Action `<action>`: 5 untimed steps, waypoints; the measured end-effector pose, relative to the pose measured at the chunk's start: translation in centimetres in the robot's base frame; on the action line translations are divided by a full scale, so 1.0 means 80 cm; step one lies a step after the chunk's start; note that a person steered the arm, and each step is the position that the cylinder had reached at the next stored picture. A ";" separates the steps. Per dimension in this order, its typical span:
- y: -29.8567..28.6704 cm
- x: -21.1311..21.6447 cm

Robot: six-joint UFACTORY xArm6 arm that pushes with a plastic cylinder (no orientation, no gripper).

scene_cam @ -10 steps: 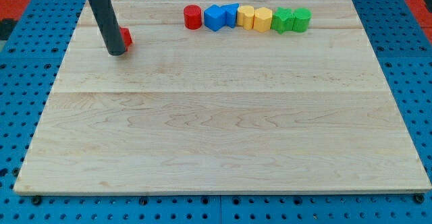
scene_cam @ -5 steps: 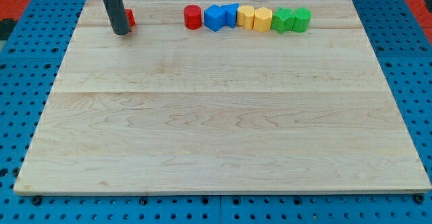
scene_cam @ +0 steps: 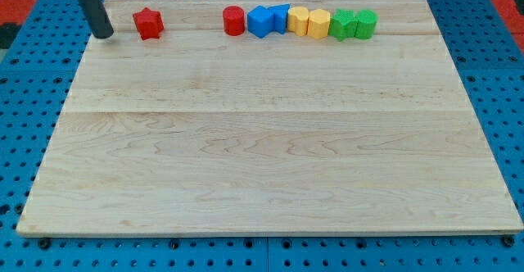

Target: Push the red star left to the red circle

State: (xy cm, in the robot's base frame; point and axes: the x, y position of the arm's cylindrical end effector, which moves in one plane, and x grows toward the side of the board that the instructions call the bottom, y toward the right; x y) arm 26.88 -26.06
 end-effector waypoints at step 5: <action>0.221 -0.014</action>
State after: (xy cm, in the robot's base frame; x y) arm 25.76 -8.37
